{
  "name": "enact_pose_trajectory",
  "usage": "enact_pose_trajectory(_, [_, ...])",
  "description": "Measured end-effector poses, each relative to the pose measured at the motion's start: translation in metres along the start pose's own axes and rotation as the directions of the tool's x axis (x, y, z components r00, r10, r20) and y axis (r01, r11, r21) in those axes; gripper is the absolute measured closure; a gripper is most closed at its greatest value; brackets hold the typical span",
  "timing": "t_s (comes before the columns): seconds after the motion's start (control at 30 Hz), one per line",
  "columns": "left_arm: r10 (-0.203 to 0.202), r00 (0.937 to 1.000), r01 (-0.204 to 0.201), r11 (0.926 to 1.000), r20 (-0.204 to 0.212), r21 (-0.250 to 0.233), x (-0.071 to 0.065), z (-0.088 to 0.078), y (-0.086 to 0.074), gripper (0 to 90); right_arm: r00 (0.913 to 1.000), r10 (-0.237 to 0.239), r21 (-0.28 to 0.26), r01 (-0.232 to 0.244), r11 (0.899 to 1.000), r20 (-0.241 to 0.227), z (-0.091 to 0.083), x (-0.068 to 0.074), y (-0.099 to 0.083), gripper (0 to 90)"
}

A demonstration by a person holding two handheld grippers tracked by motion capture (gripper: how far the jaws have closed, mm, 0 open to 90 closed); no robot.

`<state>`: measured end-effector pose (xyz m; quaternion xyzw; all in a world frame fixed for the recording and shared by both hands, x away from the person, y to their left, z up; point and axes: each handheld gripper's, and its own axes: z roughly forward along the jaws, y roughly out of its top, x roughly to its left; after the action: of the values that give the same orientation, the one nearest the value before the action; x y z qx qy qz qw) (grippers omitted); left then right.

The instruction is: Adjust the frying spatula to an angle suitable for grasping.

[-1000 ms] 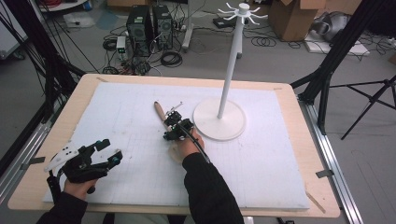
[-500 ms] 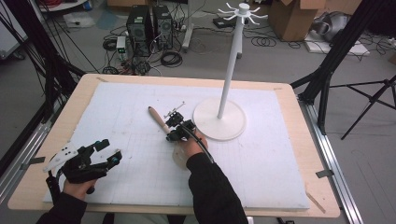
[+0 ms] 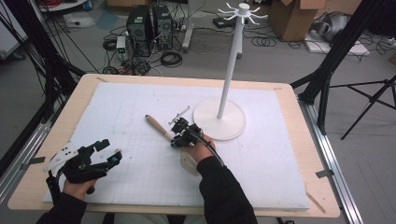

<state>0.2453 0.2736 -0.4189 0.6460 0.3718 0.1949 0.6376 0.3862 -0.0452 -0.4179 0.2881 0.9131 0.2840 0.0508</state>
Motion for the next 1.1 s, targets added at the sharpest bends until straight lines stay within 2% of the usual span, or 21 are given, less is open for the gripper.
enact_pose_trajectory(0.1, [0.002, 1.0000, -0.002, 1.0000, 0.000, 0.003, 0.000, 0.000, 0.000, 21.8, 0.9989, -0.032, -0.014, 0.032, 0.999, -0.033, -0.006, 0.002, -0.009, 76.9])
enact_pose_trajectory(0.37, [0.003, 1.0000, -0.003, 1.0000, -0.001, 0.005, -0.001, 0.001, 0.000, 21.8, 0.9937, -0.065, -0.022, 0.063, 0.998, -0.091, -0.016, 0.002, -0.023, 77.3])
enact_pose_trajectory(0.43, [0.003, 1.0000, -0.003, 1.0000, -0.002, 0.005, -0.001, 0.001, 0.000, 21.8, 0.9903, -0.072, -0.024, 0.069, 0.997, -0.119, -0.021, 0.003, -0.030, 77.5])
enact_pose_trajectory(0.53, [0.002, 1.0000, -0.002, 1.0000, -0.002, 0.006, -0.001, 0.001, -0.001, 21.8, 0.9856, -0.099, -0.037, 0.094, 0.995, -0.137, -0.026, 0.003, -0.036, 77.6])
enact_pose_trajectory(0.73, [0.005, 1.0000, -0.005, 1.0000, -0.001, 0.009, -0.001, 0.001, -0.001, 21.8, 0.9805, -0.121, -0.033, 0.118, 0.993, -0.155, -0.032, 0.005, -0.042, 77.8])
enact_pose_trajectory(0.87, [0.005, 1.0000, -0.005, 1.0000, -0.002, 0.008, -0.001, 0.001, -0.001, 21.8, 0.9741, -0.137, -0.035, 0.133, 0.991, -0.180, -0.037, 0.006, -0.046, 78.1])
enact_pose_trajectory(1.0, [0.005, 1.0000, -0.005, 0.9999, -0.001, 0.009, -0.001, 0.001, -0.001, 21.8, 0.9679, -0.132, -0.008, 0.133, 0.991, -0.214, -0.040, 0.007, -0.051, 78.1])
enact_pose_trajectory(1.03, [0.006, 1.0000, -0.006, 0.9999, -0.002, 0.011, -0.001, 0.001, -0.001, 21.8, 0.9620, -0.134, 0.011, 0.140, 0.990, -0.238, -0.040, 0.007, -0.054, 78.0])
enact_pose_trajectory(1.07, [0.005, 1.0000, -0.005, 0.9999, -0.001, 0.010, -0.001, 0.001, -0.001, 21.8, 0.9620, -0.134, 0.011, 0.140, 0.990, -0.238, -0.040, 0.007, -0.054, 78.0])
enact_pose_trajectory(1.1, [0.005, 1.0000, -0.005, 0.9999, -0.001, 0.011, -0.001, 0.001, -0.001, 21.8, 0.9555, -0.138, 0.029, 0.151, 0.988, -0.261, -0.039, 0.006, -0.057, 77.9])
